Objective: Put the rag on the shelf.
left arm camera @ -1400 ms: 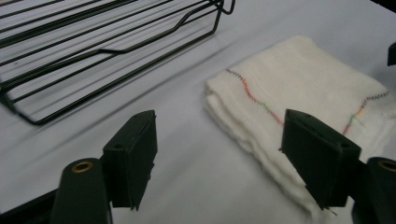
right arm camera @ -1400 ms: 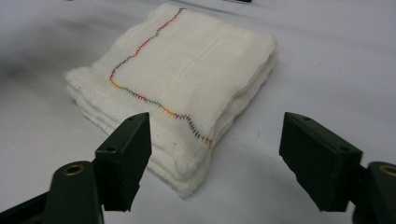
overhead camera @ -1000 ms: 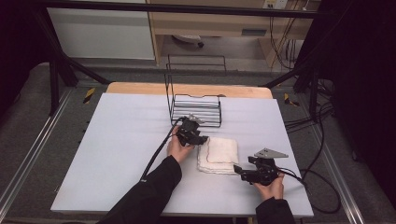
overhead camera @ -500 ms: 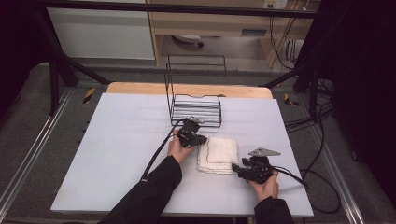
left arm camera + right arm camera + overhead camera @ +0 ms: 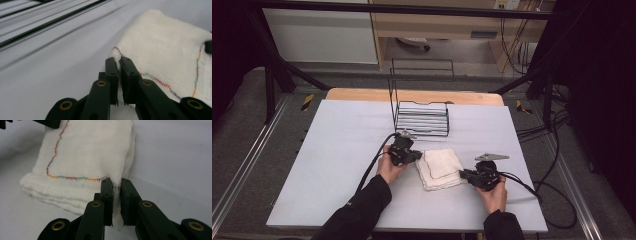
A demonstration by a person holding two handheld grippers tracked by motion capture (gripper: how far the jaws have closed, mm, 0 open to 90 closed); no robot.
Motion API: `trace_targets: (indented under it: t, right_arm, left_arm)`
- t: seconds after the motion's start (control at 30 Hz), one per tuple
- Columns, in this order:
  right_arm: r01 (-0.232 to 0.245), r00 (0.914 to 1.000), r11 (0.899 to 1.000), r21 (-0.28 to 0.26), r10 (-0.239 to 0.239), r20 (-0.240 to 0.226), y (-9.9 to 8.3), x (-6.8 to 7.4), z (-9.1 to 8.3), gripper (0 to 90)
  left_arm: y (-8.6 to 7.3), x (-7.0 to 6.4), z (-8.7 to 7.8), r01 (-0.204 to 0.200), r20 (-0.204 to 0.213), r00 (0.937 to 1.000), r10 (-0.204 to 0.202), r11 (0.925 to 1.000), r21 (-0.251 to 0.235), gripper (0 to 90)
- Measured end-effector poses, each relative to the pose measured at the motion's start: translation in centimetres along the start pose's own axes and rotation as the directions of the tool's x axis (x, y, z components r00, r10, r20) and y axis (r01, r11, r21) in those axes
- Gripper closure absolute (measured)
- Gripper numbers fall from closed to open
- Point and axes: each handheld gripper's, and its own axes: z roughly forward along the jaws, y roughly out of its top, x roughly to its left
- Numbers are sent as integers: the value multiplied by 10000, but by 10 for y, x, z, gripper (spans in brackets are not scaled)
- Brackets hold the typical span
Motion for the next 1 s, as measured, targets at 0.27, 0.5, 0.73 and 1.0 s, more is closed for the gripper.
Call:
trace_targets:
  t: [0.27, 0.5, 0.73, 1.0]
  right_arm:
    - [1055, 9941, 9944, 117, -1051, -277, 17, 14, 20, 816]
    - [1560, 9858, 9876, 168, -1546, -658, 25, 26, 32, 816]
    - [1886, 9776, 9820, 116, -1866, -976, 26, 36, 38, 806]
    - [2055, 9745, 9778, -402, -2082, -832, 24, 37, 32, 671]
  left_arm:
    - [-33, -7, -33, 64, -469, 9989, -71, 9999, -145, 842]
    - [-59, -20, -59, 229, -803, 9965, -251, 9994, -278, 841]
    - [-86, -33, -71, 587, -822, 9947, -614, 9977, -343, 837]
    - [-93, -32, -70, 470, -789, 9956, -502, 9980, -424, 814]
